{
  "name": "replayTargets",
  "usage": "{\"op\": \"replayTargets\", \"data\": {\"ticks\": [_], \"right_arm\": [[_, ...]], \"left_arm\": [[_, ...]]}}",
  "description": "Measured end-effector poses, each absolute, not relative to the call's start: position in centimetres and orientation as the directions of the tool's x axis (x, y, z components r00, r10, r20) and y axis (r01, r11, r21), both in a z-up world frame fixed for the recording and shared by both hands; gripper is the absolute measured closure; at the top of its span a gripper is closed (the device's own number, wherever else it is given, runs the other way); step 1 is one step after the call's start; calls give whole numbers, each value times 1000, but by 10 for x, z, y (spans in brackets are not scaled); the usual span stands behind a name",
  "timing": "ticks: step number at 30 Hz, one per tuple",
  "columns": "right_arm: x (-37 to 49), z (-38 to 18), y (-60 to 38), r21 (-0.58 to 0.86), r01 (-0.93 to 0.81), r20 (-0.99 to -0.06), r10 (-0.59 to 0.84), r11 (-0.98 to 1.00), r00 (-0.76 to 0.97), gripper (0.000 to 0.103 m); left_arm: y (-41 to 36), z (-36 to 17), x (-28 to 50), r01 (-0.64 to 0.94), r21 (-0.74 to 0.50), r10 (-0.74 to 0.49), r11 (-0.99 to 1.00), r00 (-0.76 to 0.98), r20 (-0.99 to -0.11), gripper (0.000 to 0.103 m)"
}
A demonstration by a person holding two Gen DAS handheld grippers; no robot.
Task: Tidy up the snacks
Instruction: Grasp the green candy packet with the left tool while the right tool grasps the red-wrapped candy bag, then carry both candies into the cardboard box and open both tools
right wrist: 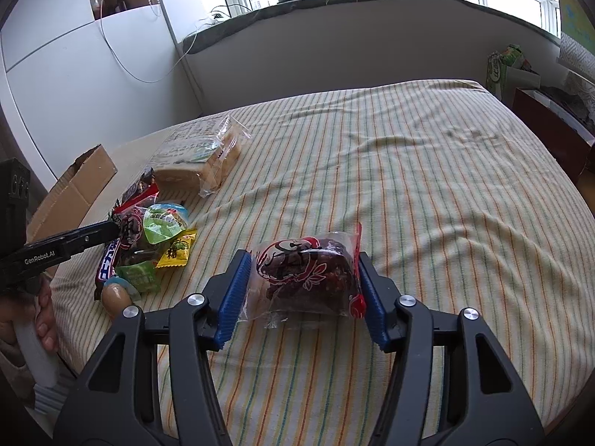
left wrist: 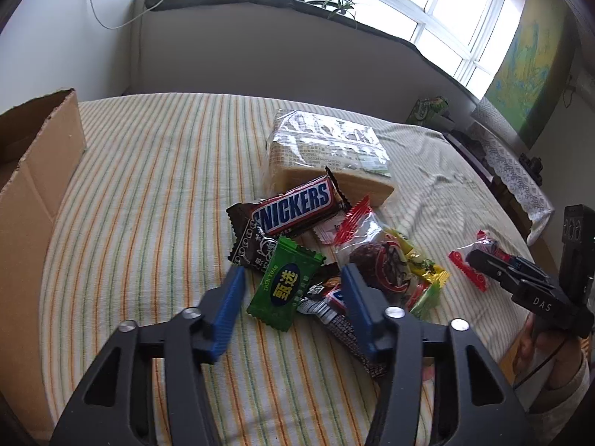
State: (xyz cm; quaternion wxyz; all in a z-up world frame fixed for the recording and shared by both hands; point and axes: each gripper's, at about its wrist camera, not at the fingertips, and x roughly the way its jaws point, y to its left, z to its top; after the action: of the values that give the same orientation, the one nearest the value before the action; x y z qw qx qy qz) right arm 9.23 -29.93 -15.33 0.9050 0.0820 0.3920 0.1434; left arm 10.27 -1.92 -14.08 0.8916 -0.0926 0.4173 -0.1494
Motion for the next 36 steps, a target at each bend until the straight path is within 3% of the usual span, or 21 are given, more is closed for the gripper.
{"op": "replayTargets", "data": {"ticks": [1,4,25,36], "right_arm": [[92,-153,-299,263,-194,-686,324,945,651,45],[90,-152,-299,268,-190,-680,326,944,656,45],[75,-136,-316,265,-134,-645,279,955,711,46],[50,-31,-293,192,-182,-495,255,964,830,46]], "left_arm": [[-19,-140,102,191,-290,-344,938,608,-716,74],[-16,-138,97,203,-293,-355,934,605,-713,81],[-6,-123,75,169,-292,-327,941,670,-666,82],[27,-36,45,189,-235,-287,953,811,-510,81]]}}
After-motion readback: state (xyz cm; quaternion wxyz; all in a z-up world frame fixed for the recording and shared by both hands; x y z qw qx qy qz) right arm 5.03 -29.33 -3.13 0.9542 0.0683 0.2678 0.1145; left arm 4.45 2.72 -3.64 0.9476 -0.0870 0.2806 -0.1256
